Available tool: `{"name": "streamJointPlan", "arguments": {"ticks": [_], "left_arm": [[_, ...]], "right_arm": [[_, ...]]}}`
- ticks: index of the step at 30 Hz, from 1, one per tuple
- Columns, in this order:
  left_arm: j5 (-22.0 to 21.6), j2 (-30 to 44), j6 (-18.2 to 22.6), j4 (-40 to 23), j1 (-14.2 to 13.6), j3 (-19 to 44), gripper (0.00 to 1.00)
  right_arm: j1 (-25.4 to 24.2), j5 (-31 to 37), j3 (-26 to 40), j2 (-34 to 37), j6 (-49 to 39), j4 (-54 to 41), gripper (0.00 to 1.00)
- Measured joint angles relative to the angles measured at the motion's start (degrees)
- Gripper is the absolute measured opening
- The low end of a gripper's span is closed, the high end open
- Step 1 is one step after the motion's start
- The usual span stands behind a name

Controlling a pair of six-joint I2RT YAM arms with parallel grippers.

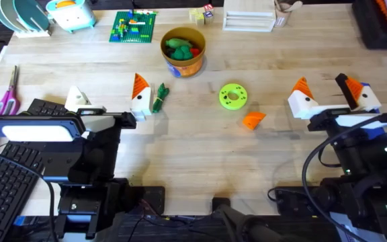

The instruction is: Pick up the gripper from the table and insert it into the empty holder that is missing its gripper. Then pick up a screw, insert it into the mounting hole, and use the screwdriver to tighten it. Finally, clean up the table by picking up the vegetable and placing it into the bucket.

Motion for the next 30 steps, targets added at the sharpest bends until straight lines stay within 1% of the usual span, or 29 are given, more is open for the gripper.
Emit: {"name": "streamJointPlan", "arguments": {"ticks": [6, 8, 10, 12, 14, 16, 18, 21, 26, 30], "left_arm": [[0.2, 0.0, 0.0, 0.0, 0.0, 0.0, 0.992], [1.3, 0.0, 0.0, 0.0, 0.0, 0.0, 0.992], [3.3, 0.0, 0.0, -0.6, 0.0, 0.0, 0.992], [5.2, 0.0, 0.0, -4.2, 0.0, 0.4, 0.992], [6.4, 0.3, -0.1, -8.3, 0.0, 2.4, 0.992], [7.5, 1.4, -0.2, -15.5, 0.0, 6.6, 0.990], [8.1, 3.8, -0.2, -19.7, 0.0, 10.9, 0.992], [8.7, 10.5, -0.2, -25.1, 0.0, 19.2, 0.992], [9.3, 25.9, 0.1, -33.7, 0.0, 33.6, 0.993], [9.5, 37.2, 3.0, -40.9, 0.0, 43.9, 0.993]], "right_arm": [[0.0, 0.0, 0.0, 0.0, 0.0, -0.2, 0.915], [0.0, 0.0, 0.0, 0.0, 0.0, 0.3, 0.915], [0.0, -0.6, 0.0, 0.0, 0.0, 0.8, 0.915], [0.0, -2.1, 0.0, 0.0, 0.0, 0.4, 0.917], [0.0, -3.5, 1.0, 0.1, 0.0, -1.9, 0.917], [0.0, -4.8, 4.1, 0.4, 0.0, -7.5, 0.917], [0.0, -5.6, 8.1, 1.8, 0.0, -12.4, 0.917], [0.0, -6.4, 16.4, 5.9, 0.0, -19.6, 0.917], [0.0, -6.9, 31.3, 17.3, 0.0, -31.4, 0.917], [0.0, -7.1, 41.7, 28.3, -0.3, -40.2, 0.917]]}}
